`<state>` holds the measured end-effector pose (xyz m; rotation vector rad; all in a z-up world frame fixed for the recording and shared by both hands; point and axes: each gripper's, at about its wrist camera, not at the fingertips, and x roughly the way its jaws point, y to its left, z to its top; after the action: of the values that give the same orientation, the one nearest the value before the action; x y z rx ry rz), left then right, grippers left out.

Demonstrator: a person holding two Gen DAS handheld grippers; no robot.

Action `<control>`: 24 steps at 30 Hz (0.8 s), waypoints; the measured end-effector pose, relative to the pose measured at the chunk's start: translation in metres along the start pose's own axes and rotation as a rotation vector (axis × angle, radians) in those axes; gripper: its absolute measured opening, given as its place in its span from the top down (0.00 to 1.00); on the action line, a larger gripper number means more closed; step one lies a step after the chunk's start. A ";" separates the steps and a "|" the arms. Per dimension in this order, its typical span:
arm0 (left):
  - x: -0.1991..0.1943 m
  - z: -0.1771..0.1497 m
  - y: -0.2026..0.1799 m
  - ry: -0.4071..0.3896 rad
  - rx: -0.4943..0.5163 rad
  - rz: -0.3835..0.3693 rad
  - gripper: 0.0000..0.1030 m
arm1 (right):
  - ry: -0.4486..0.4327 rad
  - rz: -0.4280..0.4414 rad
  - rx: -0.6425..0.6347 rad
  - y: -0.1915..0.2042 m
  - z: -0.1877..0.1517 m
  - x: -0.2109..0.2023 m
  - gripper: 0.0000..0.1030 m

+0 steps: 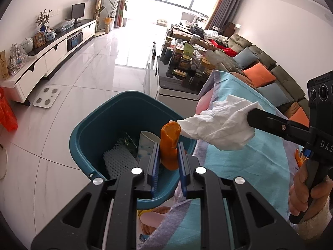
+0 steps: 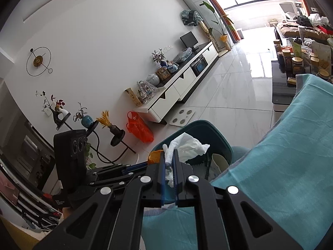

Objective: Collect trash
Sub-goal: 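Lift and carry the orange peel and tissue with both grippers over the teal bin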

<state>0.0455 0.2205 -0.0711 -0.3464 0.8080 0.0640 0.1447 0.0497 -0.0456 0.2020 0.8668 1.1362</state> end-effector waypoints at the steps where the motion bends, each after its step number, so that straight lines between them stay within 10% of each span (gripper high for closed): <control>1: 0.001 0.000 0.001 0.001 -0.002 0.001 0.83 | 0.003 0.001 0.000 0.001 0.000 0.002 0.95; 24: 0.024 -0.001 0.016 0.028 -0.035 0.035 0.83 | 0.093 -0.034 0.001 0.011 0.006 0.047 0.95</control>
<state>0.0585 0.2333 -0.0929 -0.3669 0.8412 0.1068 0.1477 0.0965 -0.0585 0.1357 0.9496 1.1206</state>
